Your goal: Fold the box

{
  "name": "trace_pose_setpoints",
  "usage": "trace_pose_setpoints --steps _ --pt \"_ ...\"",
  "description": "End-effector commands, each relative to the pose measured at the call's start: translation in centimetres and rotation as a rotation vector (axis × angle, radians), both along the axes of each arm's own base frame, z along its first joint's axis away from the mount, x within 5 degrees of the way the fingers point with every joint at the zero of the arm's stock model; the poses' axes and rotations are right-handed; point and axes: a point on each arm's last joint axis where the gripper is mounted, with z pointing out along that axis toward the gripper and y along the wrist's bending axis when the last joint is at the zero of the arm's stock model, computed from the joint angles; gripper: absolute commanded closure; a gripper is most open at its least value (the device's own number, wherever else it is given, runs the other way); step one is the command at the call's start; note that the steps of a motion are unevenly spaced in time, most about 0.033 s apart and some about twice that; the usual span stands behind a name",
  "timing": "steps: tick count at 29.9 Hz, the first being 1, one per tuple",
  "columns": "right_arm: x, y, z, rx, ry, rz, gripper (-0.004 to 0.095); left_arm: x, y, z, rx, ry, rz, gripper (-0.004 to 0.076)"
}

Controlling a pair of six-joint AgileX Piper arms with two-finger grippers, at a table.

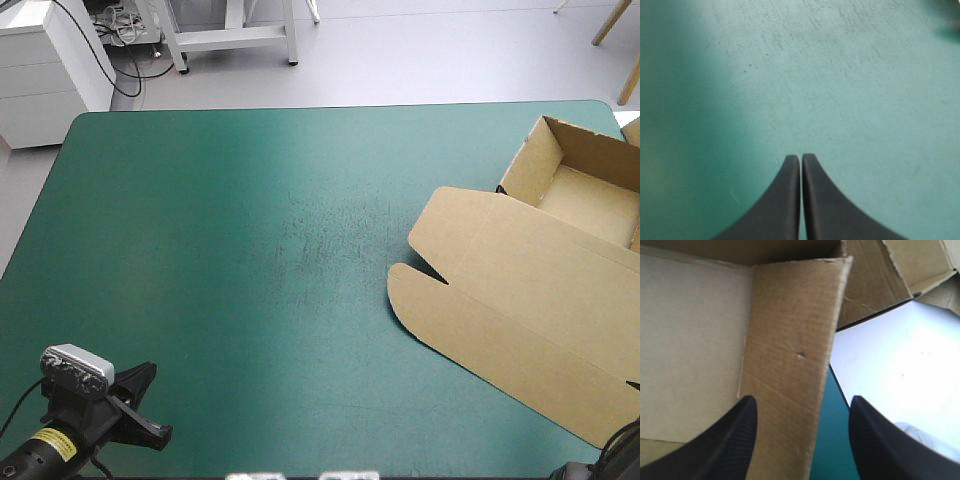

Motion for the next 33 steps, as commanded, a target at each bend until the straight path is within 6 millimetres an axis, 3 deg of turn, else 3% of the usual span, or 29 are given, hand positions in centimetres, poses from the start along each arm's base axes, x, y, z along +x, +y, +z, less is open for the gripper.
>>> trace_pose_setpoints --steps 1,8,12,14,17,22,23,27,33 --pt "-1.9 1.2 5.2 -0.027 -0.167 -0.03 0.0344 0.3 -0.2 1.3 -0.051 -0.07 0.002 0.0731" --pt "-4.3 6.4 11.4 0.189 -0.474 0.067 0.0343 0.3 -0.2 1.3 -0.051 -0.07 0.002 0.0731" --pt "-6.3 10.1 14.7 0.132 -0.544 0.199 0.0348 0.3 -0.2 1.3 -0.051 -0.07 0.002 0.0731" --pt "-7.8 12.4 16.0 0.089 -0.56 0.252 0.0383 0.3 -0.2 1.3 -0.051 -0.07 0.002 0.0731" --pt "-9.8 15.4 16.7 0.063 -0.563 0.326 0.0525 0.3 -0.2 1.3 -0.051 -0.07 0.002 0.0731" --pt "-13.0 19.7 15.4 0.061 -0.514 0.483 0.0898 0.3 -0.2 1.3 -0.051 -0.07 0.002 0.0731" --pt "-13.8 20.4 14.9 0.064 -0.503 0.51 0.0924 0.3 -0.2 1.3 -0.051 -0.07 0.002 0.0731" --pt "-16.9 22.1 13.0 0.065 -0.513 0.576 0.092 0.3 -0.2 1.3 -0.051 -0.07 0.002 0.0731" --pt "-21.3 22.7 8.7 0.026 -0.575 0.579 0.0921 0.3 -0.2 1.3 -0.051 -0.07 0.002 0.0731"
